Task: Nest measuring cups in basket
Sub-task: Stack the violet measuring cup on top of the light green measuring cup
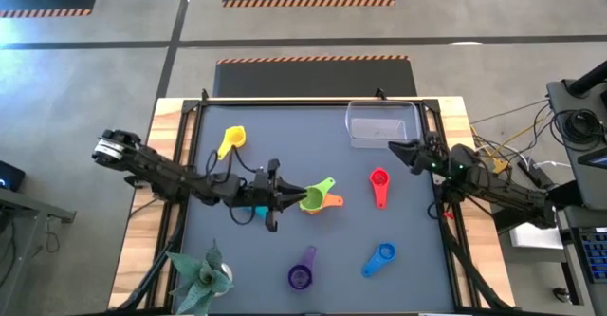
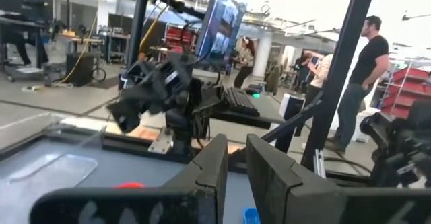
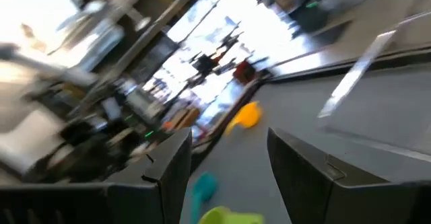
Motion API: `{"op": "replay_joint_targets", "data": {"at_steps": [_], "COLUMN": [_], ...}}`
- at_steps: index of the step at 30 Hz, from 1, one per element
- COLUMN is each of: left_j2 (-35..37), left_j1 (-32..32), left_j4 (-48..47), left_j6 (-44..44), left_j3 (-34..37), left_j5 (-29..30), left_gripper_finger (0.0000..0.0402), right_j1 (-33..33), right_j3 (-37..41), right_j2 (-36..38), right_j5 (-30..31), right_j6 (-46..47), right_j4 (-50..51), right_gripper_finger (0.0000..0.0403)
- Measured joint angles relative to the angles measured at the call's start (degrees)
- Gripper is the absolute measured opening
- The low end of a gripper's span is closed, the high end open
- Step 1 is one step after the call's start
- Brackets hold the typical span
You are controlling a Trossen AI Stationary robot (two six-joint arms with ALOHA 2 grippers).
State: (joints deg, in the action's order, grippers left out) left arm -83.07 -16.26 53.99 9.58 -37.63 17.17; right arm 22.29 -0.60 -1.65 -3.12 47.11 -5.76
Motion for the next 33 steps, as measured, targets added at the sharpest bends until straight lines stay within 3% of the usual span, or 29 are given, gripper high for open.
{"op": "replay_joint_targets", "data": {"at_steps": [6,13,22,28,33], "left_j2": [0.00,-0.04,-0.02,0.07,0.17], "left_j1": [-1.32,-1.32,-1.25,-1.10,-0.80], "left_j4": [-0.01,-0.02,0.01,0.01,0.01], "left_j6": [0.19,0.06,-2.23,-7.65,-11.52], "left_j3": [1.85,1.77,0.82,-1.86,-3.27], "left_j5": [4.78,4.83,4.85,4.91,8.82], "left_gripper_finger": [0.0038,0.0039,0.0039,0.0039,0.0039], "right_j1": [-0.77,-0.77,-2.30,-6.30,-9.81], "right_j3": [-1.37,-1.33,-3.26,-10.05,-14.75], "right_j2": [0.00,-0.10,-1.72,-7.86,-16.15], "right_j5": [-2.27,-1.40,-7.84,-7.50,-6.84], "right_j6": [-0.85,-1.30,-1.86,-8.38,-11.03], "right_j4": [-0.78,0.81,-10.56,-4.35,1.75], "right_gripper_finger": [0.0183,0.0183,0.0183,0.0183,0.0183]}}
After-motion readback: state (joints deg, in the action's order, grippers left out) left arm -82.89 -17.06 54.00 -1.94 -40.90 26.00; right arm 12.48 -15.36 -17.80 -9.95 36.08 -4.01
